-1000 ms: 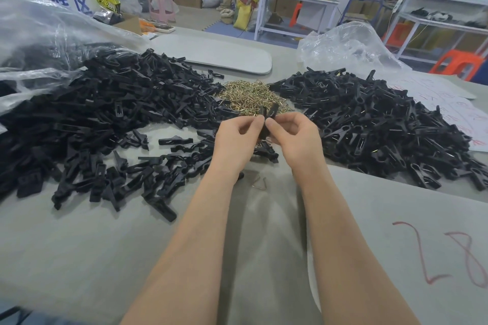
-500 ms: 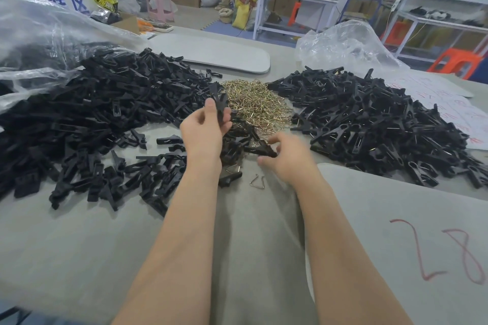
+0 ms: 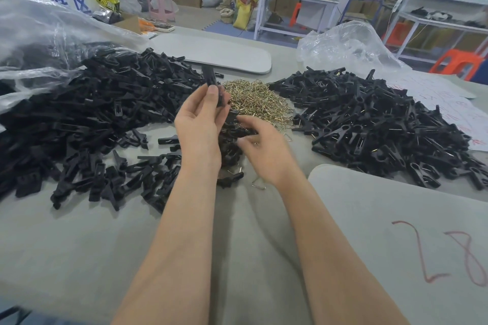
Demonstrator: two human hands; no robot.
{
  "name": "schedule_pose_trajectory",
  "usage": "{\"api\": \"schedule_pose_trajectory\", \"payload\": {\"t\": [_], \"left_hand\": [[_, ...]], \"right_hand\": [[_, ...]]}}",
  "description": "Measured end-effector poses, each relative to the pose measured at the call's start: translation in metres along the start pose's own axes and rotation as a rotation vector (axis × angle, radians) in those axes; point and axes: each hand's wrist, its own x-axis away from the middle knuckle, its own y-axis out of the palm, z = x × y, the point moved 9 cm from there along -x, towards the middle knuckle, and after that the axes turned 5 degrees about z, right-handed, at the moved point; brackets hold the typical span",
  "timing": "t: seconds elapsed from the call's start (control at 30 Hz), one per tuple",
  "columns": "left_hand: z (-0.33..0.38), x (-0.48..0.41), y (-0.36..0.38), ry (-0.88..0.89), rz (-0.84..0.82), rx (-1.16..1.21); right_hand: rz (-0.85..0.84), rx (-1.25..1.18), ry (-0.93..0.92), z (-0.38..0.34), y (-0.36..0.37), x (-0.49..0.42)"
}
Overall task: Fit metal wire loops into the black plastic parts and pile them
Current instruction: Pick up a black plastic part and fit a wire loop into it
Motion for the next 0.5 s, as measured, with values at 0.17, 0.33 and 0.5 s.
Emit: {"api": "schedule_pose_trajectory", "payload": {"t": [0.17,0.33,0.5], "left_hand": [[-0.005,0.001,0.0,0.012,0.018,-0.144],[-0.019,-0.002,-0.003,-0.033,0.008,-0.226],[-0.021,-0.004,-0.005,-0.019,0.05,-0.265]], "right_hand": [[-0.089,0.335,0.162,0.02,-0.003,0.005],[-0.161,0.457,0.132,0.012,0.027,0.011],[-0.219,0.39,0.194,0.019,0.028,0.012]]}}
